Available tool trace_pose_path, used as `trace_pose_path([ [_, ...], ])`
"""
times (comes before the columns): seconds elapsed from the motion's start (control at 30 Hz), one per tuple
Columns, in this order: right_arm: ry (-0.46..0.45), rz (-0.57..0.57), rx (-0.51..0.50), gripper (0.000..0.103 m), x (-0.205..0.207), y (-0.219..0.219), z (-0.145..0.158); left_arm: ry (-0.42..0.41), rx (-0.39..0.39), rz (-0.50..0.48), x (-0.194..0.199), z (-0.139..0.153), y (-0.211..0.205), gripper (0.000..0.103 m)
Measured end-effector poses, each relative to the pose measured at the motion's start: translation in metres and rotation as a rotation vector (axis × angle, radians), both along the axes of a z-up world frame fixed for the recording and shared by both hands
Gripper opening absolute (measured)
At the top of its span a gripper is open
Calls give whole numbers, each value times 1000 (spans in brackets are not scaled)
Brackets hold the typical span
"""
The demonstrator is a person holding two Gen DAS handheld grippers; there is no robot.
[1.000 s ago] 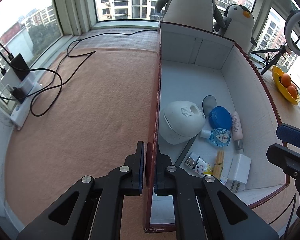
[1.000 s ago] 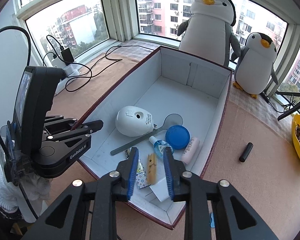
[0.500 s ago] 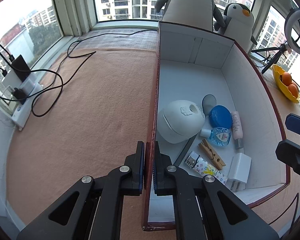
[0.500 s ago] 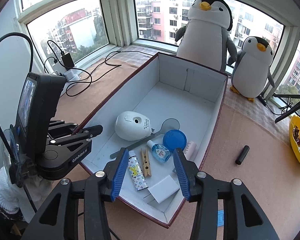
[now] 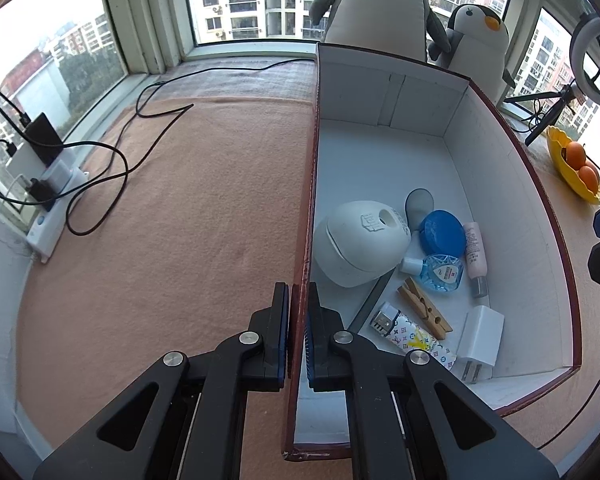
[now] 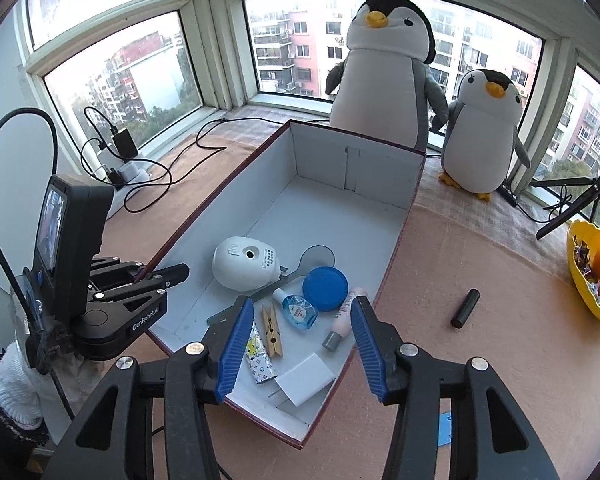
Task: Organize rigid objects
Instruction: 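Reach the right gripper down and grasp the black cylinder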
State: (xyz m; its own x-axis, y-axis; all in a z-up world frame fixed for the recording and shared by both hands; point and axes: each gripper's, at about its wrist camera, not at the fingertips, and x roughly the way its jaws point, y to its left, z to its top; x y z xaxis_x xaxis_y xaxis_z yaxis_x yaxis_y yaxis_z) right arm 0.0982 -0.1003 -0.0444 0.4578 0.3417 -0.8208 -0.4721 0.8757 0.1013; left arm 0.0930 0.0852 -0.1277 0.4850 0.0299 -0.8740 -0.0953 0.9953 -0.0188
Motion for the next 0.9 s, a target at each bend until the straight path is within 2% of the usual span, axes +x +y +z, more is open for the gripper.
trace_pose_path([
  [0.17, 5, -59, 25, 47, 7, -28, 2, 2, 1, 2, 1, 0, 0, 6],
  [0.53, 21, -268, 58, 47, 31, -120, 0, 12, 4, 11, 1, 0, -1, 6],
  [0.63, 44, -315, 76, 47, 37, -142, -5, 14, 0, 12, 1, 0, -1, 12],
  [0.73, 62, -339, 84, 47, 43, -154, -11, 14, 1, 10, 0, 0, -4, 16],
  [0.9, 99, -353, 84, 47, 54, -162, -27, 14, 3, 15, -1, 1, -5, 16],
])
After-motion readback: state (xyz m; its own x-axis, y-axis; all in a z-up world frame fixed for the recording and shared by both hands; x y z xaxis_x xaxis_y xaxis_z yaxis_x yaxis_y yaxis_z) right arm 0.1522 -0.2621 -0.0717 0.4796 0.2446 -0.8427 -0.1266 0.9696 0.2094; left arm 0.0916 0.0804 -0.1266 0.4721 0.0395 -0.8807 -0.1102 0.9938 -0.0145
